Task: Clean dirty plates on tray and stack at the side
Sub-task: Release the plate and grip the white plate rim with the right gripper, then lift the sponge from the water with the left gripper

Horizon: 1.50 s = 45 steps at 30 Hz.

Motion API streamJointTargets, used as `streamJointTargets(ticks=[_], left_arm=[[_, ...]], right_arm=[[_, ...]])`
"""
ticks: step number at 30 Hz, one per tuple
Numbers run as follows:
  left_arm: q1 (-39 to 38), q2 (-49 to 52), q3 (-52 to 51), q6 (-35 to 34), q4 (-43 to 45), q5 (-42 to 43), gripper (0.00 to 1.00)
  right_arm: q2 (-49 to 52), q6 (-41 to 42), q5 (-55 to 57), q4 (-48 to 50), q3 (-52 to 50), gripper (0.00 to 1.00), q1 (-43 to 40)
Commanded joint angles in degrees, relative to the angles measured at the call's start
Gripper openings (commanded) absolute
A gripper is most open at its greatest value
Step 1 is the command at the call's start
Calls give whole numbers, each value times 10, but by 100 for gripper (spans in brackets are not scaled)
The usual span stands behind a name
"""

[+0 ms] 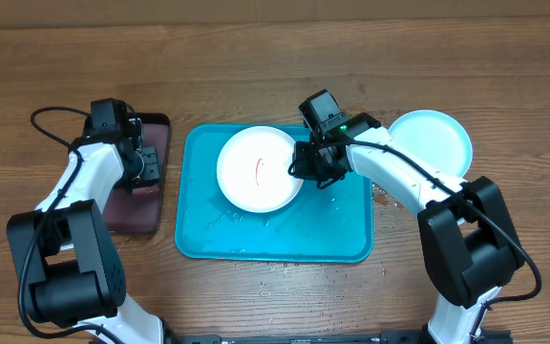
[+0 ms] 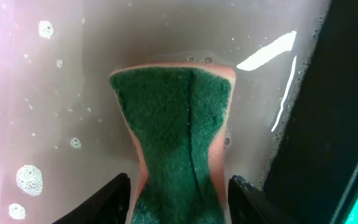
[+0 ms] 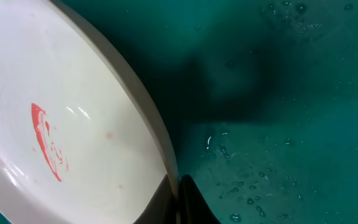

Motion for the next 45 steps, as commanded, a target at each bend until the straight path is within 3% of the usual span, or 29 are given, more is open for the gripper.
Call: streamJointTargets(ticks=[1, 7, 11, 14, 15, 26, 33, 45], left_arm=[[2, -5, -12, -9, 17, -9, 50], [2, -5, -20, -9, 43, -9, 41], [2, -5, -20, -9, 46, -9, 29], [2, -5, -20, -9, 49, -9, 6], [2, -5, -20, -9, 49, -9, 4], [13, -59, -12, 5, 47, 35, 4], [59, -122, -13, 71, 47, 179, 4], [176, -124, -26, 173, 47, 480, 4]], right_arm=[[-2, 3, 3, 3, 6, 4, 0], [-2, 3, 3, 3, 6, 4, 0], [-2, 3, 3, 3, 6, 4, 0], [-2, 3, 3, 2, 6, 4, 0], [-2, 3, 3, 3, 6, 4, 0], [-2, 3, 4, 2, 6, 4, 0], [-2, 3, 4, 3, 6, 4, 0], [-2, 3, -1, -9, 6, 4, 0]])
